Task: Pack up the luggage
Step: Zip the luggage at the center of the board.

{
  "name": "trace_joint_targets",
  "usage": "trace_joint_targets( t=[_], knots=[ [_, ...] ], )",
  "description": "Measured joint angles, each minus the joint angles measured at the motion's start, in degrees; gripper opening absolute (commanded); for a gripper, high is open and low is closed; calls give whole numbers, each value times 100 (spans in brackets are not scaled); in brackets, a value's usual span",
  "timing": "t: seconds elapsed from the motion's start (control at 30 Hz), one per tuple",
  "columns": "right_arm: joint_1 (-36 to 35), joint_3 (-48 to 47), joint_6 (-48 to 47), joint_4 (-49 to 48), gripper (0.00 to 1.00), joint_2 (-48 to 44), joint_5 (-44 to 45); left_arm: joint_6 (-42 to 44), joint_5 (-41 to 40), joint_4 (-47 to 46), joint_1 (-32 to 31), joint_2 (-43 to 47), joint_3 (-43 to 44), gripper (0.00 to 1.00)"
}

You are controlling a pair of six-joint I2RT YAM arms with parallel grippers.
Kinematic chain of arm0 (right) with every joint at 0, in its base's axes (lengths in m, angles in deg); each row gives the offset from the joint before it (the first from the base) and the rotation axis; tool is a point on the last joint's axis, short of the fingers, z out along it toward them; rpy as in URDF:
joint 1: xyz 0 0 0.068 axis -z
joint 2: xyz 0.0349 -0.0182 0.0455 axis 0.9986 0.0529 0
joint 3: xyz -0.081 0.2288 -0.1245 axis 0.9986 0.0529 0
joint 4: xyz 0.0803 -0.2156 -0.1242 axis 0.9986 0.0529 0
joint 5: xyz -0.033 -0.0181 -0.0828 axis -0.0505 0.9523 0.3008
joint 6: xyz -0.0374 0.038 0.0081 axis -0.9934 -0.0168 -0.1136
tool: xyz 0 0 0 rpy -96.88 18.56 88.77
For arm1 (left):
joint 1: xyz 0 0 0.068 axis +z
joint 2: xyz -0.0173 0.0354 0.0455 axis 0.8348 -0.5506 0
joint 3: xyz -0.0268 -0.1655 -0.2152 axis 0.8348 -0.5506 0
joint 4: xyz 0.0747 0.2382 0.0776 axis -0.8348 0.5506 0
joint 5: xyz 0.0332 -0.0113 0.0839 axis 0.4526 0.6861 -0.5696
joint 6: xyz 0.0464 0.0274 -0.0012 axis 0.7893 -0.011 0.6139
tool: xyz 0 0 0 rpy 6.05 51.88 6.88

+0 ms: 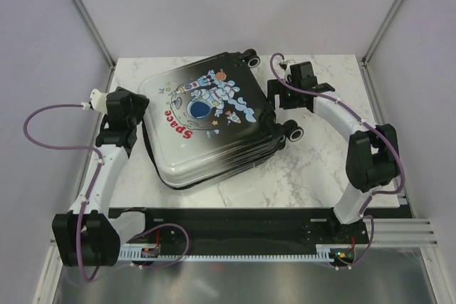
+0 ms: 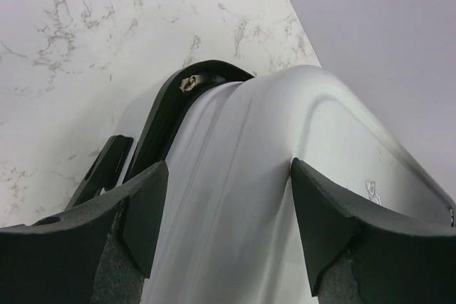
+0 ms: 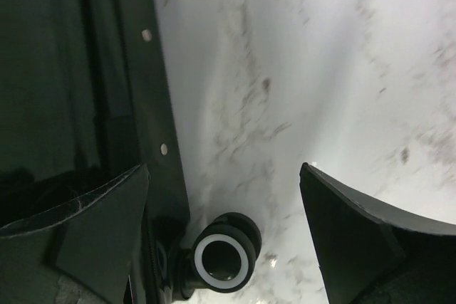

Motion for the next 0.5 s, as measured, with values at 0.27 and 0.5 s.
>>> trace_joint_targets(
  t=[0.27,0.5],
  knots=[
    [-623,872,-4,619,98,-1193,61,503,317,140,267,-289,470,78],
    [-122,645,-4,1416,98,-2586,219,1440,634,778,304,-295,1593,80]
  ],
)
